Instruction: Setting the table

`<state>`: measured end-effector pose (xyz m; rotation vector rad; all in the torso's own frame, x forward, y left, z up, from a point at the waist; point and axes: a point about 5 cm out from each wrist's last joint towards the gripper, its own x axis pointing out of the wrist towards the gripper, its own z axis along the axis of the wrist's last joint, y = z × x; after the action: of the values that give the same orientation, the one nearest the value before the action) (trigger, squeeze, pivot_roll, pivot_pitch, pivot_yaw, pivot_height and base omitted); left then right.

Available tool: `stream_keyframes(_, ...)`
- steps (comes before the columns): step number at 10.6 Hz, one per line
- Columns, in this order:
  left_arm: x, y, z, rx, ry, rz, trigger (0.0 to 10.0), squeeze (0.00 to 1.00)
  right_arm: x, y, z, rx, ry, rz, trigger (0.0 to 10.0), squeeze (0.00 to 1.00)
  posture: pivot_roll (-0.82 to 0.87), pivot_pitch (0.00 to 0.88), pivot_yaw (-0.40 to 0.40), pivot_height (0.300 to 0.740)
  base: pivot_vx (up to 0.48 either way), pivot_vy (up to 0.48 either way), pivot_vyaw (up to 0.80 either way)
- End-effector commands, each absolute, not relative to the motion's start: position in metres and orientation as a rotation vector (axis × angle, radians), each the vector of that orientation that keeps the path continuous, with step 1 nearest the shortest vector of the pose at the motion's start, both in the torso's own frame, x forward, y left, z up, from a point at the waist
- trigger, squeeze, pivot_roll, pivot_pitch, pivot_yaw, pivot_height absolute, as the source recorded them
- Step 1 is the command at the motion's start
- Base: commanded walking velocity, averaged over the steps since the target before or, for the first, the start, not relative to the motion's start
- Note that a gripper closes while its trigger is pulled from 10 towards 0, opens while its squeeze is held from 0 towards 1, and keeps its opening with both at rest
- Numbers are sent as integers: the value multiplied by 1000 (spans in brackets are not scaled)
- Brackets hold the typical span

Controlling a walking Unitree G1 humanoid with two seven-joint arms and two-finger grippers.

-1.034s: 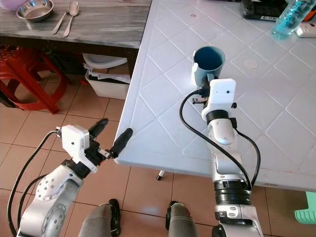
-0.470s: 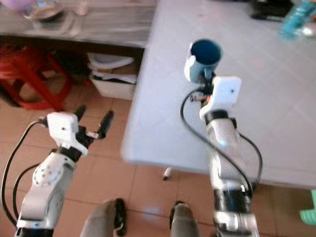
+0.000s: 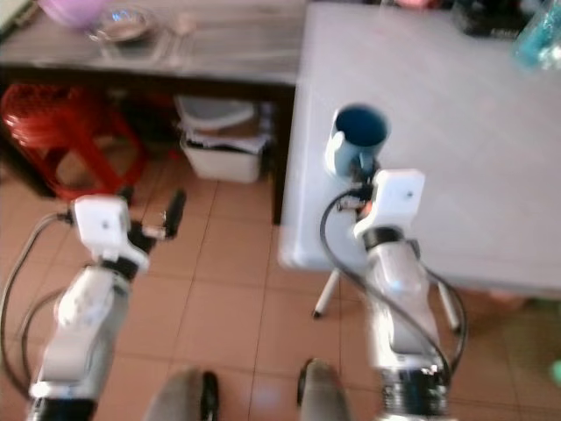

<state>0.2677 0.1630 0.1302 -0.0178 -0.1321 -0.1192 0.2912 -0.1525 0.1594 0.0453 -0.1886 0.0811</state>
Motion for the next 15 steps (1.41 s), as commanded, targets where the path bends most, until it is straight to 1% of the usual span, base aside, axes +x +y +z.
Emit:
stream_keyframes(1, 269, 165, 130, -3, -136, -96, 10000, 0, 291, -149, 171, 44, -226, 97, 10000, 0, -32, 165, 15, 740, 281, 390, 0)
stream_keyframes(3, 272, 161, 131, -10, -141, -95, 10000, 0, 293, -150, 174, 31, -242, 74, 10000, 0, -30, 170, 14, 740, 358, 319, 0)
stream_keyframes(6, 274, 158, 131, 5, -148, -77, 10000, 0, 293, -146, 173, 55, -196, 107, 10000, 0, -40, 176, 11, 740, 460, 0, 0)
stream_keyframes(7, 275, 157, 129, 6, -142, -78, 10000, 0, 294, -148, 171, 25, -175, 64, 10000, 0, -46, 176, 12, 740, 480, 0, 0)
stream_keyframes(9, 278, 156, 130, 13, -151, -82, 10000, 0, 294, -148, 170, -4, -183, 98, 10000, 0, -49, 175, 12, 740, 480, 0, 0)
stream_keyframes(11, 278, 156, 129, 26, -153, -84, 10000, 0, 296, -147, 172, 30, -179, 86, 10000, 0, -51, 176, 14, 740, 480, 0, 0)
stream_keyframes(13, 280, 149, 132, 12, -166, -101, 10000, 0, 297, -141, 175, -11, -197, 130, 10000, 0, -51, 174, 15, 740, 480, 0, 0)
stream_keyframes(14, 280, 147, 132, 13, -170, -109, 10000, 0, 297, -142, 175, -4, -196, 129, 10000, 0, -51, 175, 16, 740, 480, 0, 0)
stream_keyframes(15, 279, 146, 133, 17, -177, -121, 10000, 0, 297, -150, 176, -16, -213, 76, 10000, 0, -49, 175, 17, 740, 480, 0, 0)
